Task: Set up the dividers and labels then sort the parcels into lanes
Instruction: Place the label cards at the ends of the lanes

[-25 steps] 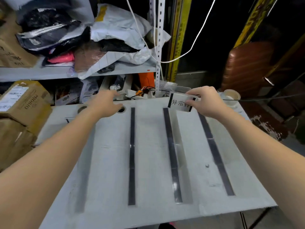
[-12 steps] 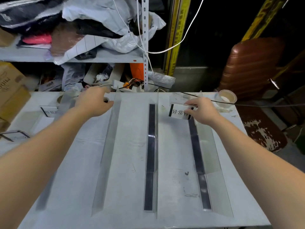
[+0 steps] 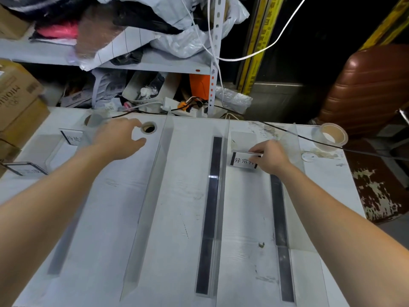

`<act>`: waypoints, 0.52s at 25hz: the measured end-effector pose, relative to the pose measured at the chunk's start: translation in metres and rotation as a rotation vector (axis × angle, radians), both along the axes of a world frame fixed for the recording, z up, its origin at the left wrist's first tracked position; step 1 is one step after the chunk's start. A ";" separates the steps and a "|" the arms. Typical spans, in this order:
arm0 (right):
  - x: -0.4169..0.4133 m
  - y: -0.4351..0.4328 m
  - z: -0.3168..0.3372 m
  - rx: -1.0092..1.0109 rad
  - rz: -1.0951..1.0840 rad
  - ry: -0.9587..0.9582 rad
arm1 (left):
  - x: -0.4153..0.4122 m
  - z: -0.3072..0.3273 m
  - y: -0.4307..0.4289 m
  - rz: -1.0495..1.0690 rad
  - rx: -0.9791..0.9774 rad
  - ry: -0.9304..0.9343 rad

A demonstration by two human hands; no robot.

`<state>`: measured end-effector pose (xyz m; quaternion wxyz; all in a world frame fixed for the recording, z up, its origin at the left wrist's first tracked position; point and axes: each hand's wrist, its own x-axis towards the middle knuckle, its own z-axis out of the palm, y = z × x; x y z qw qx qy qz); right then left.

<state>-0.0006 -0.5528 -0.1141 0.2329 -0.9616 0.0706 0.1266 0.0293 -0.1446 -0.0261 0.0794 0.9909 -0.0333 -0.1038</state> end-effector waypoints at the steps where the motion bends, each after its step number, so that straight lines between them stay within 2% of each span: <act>1: 0.000 0.000 -0.004 -0.011 0.002 0.005 | 0.000 -0.001 0.002 0.002 0.003 0.002; 8: 0.003 0.006 -0.011 -0.058 -0.006 0.056 | -0.006 -0.004 0.009 0.006 -0.008 0.021; 13: 0.004 0.009 0.025 -0.039 -0.029 0.022 | -0.009 0.004 0.013 0.016 -0.020 0.012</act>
